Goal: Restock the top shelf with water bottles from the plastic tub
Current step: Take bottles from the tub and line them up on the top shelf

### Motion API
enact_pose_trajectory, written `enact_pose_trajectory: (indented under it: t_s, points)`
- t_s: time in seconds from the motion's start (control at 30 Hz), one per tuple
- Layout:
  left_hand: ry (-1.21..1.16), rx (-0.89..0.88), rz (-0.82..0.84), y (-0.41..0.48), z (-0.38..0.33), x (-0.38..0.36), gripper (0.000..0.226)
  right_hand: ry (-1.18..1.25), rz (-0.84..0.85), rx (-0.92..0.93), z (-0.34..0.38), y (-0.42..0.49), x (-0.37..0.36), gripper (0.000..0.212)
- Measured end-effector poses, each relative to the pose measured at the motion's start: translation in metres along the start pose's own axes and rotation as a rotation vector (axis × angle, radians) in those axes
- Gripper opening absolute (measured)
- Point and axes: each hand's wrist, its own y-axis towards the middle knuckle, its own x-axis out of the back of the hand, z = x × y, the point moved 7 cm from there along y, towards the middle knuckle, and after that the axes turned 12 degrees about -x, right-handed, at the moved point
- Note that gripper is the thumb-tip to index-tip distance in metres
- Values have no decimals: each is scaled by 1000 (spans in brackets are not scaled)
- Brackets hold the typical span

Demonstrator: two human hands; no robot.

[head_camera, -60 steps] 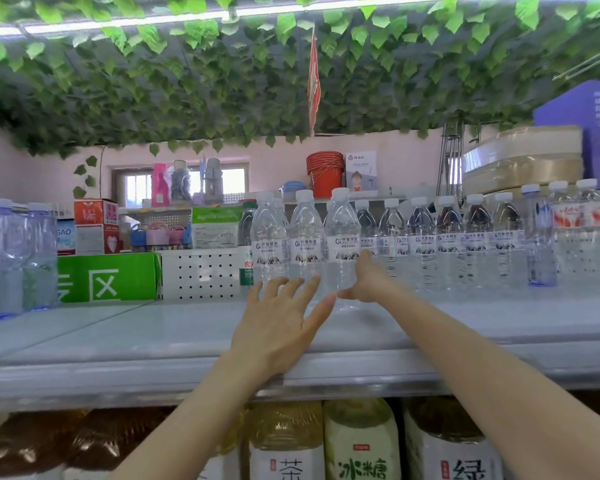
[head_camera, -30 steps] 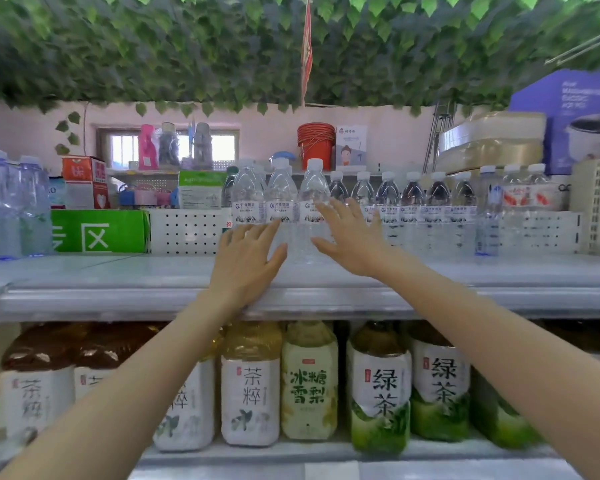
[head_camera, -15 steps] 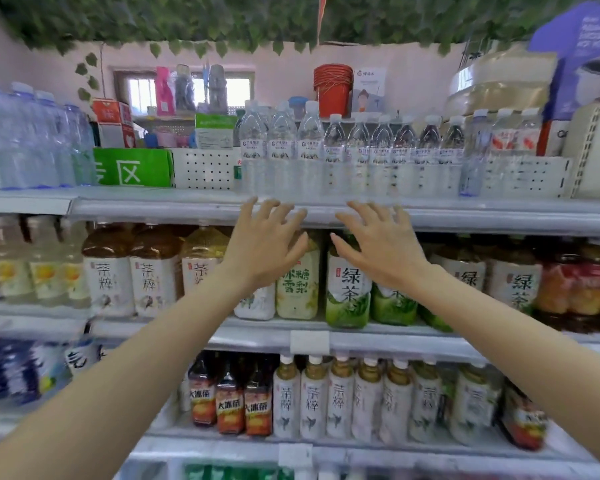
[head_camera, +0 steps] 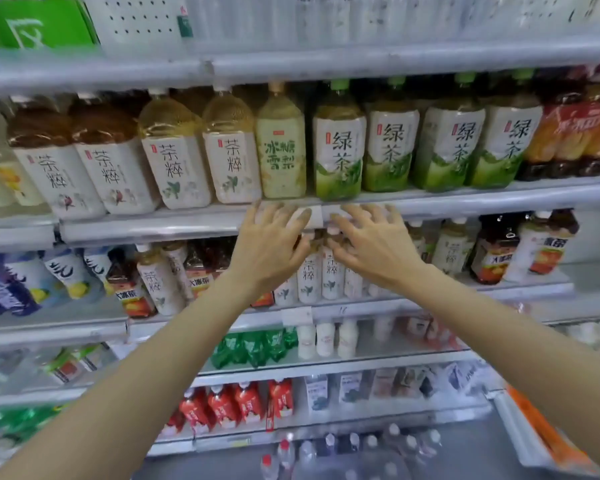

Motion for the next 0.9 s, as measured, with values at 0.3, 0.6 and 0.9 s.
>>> enact_pose_trajectory:
  t_s: [0.3, 0.6, 0.9]
  points:
    - [-158, -14, 110, -63, -68, -116, 48, 1, 234, -19, -21, -101, -126, 52]
    - [-357, 79, 375, -158, -161, -249, 51, 35, 422, -14, -15, -221, -248, 52]
    - [-532, 178, 675, -289, -238, -345, 55, 108, 666, -69, -11, -354, -360, 53]
